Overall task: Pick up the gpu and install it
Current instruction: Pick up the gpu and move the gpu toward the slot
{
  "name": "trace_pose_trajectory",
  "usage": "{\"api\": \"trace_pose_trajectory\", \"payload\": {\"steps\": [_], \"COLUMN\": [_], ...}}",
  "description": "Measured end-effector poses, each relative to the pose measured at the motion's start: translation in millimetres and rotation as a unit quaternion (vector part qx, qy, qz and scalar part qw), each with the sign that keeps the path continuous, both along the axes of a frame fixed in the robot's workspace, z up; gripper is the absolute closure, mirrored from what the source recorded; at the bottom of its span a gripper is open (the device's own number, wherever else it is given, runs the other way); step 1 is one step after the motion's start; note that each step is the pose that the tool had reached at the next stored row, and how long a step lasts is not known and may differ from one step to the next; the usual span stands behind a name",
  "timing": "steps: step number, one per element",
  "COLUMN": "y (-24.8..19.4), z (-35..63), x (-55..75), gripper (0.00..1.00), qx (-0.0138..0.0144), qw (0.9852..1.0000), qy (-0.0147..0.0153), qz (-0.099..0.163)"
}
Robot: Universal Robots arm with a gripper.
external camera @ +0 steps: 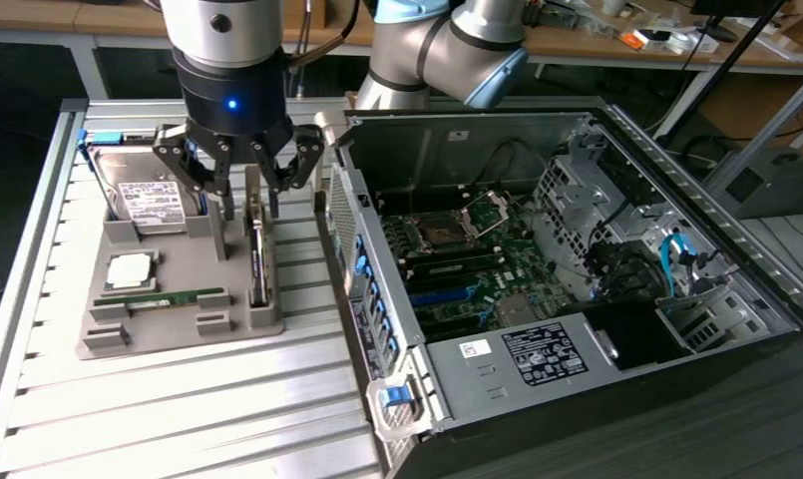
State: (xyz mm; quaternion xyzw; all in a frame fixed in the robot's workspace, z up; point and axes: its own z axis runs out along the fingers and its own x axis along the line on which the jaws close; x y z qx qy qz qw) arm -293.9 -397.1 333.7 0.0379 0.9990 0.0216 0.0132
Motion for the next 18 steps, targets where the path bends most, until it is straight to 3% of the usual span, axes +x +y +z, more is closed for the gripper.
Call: {"api": "trace_pose_trajectory", "payload": {"steps": [11,18], "y": [1.0,3.9], "z": [-4.1,-6.4], "x": [0.1,1.1], "gripper": [0.52,0.52], "qx": [0.0000,-0.0010], "qw": [1.0000,1.0000], "qy": [0.0000,0.0001], "qz": [0.000,0.000]}}
